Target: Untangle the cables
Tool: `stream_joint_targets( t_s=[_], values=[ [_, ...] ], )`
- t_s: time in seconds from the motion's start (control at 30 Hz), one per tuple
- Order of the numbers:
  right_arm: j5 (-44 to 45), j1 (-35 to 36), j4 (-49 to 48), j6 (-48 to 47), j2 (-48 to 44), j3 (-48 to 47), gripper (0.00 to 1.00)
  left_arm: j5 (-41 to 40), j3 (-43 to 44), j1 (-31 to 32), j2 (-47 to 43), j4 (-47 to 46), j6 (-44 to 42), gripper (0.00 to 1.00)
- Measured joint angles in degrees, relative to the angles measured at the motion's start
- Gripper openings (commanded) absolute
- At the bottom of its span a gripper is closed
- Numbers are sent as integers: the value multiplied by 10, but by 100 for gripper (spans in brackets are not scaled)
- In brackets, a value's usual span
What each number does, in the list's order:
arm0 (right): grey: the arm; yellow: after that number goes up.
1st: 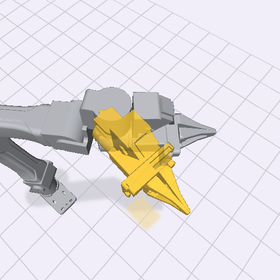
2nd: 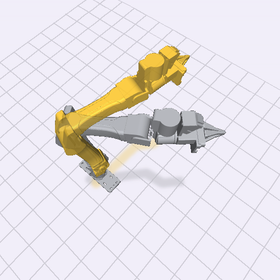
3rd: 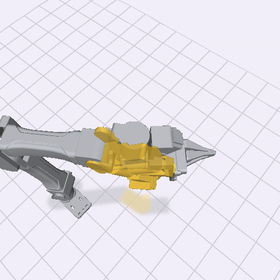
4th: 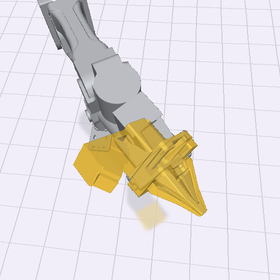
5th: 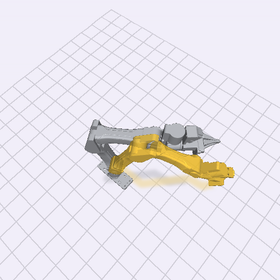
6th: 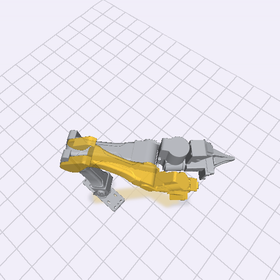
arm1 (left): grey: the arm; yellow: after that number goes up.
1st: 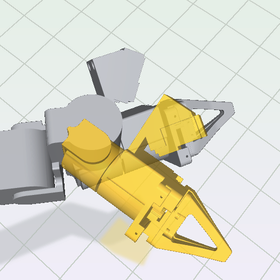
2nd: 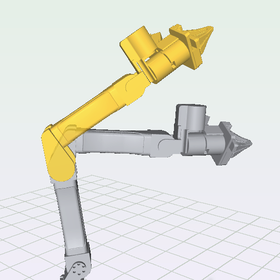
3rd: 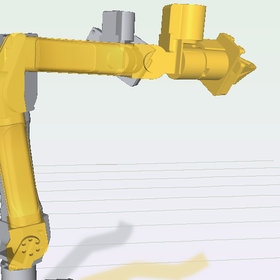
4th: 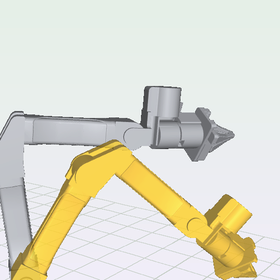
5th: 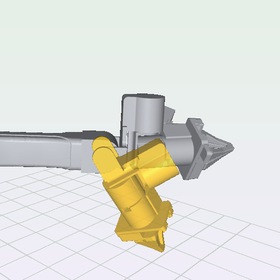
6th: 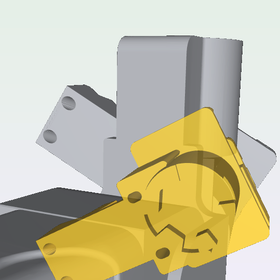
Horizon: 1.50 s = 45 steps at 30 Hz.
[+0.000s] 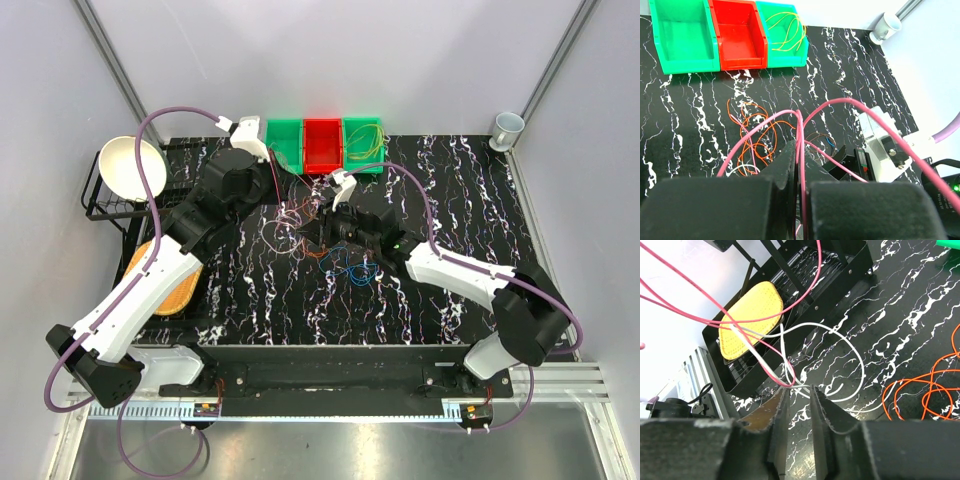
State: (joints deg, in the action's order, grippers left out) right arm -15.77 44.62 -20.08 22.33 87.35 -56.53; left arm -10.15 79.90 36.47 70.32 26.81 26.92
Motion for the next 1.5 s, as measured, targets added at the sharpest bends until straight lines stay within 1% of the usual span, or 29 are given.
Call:
stream_joint_targets(
  t_s=[0.03, 0.17, 0.47, 0.5, 0.53, 0.57, 0.6, 0.63, 0.67, 0.73, 0.9, 1.1, 1.17, 1.2, 1.23, 1.3, 1.33, 1.37, 1.4, 1.5],
  values=[
    [0, 0, -1, 0, 0, 0, 23, 0, 0, 0, 0, 0, 0, 0],
    [0, 0, -3, 0, 1, 0, 0, 3, 0, -1, 0, 0, 1, 0],
    [-3, 0, -28, 2, 3, 10, 0, 11, 0, -7, -1, -5, 5, 0],
    [-3, 0, -28, 2, 3, 14, 5, 11, 0, -8, -1, -5, 5, 0],
    [-3, 0, -28, 2, 2, 18, 19, 12, 1, -10, -1, -5, 6, 0],
    [-2, 0, -27, 2, 0, 25, 53, 12, 3, -12, -1, -3, 6, 0],
    [-1, 0, -26, 2, -2, 29, 62, 12, 6, -14, -1, -2, 7, 0],
    [1, 0, -25, 2, -5, 34, 66, 12, 10, -16, -1, -2, 8, 0],
    [3, 0, -25, -3, -10, 39, 69, 12, 14, -17, -1, -2, 8, 0],
    [6, 0, -23, -9, -18, 46, 70, 12, 25, -19, -1, -2, 8, 0],
    [15, 0, -23, -19, -21, 46, 71, 19, 44, -20, -1, -4, 10, 0],
    [17, 0, -23, -22, -20, 40, 71, 28, 44, -20, -1, -3, 13, 0],
    [17, 0, -24, -23, -16, 30, 65, 30, 44, -20, -1, -3, 15, 0],
    [17, 0, -26, -24, -12, 23, 60, 31, 44, -20, -1, -3, 15, 0],
    [17, 0, -28, -24, -8, 16, 49, 32, 44, -20, -1, -3, 16, 0],
    [17, 0, -32, -25, 2, 6, 35, 34, 44, -20, -1, -3, 16, 0],
    [18, 0, -35, -24, 6, 3, 25, 35, 44, -20, -1, -3, 17, 0],
    [18, 0, -39, -22, 9, 2, 3, 37, 44, -20, -1, -3, 17, 0],
    [20, 0, -42, -21, 12, 2, 0, 38, 44, -20, -1, -3, 17, 0],
    [32, 0, -40, -17, 15, 3, 0, 38, 44, -20, -1, -3, 16, 0]
  ],
)
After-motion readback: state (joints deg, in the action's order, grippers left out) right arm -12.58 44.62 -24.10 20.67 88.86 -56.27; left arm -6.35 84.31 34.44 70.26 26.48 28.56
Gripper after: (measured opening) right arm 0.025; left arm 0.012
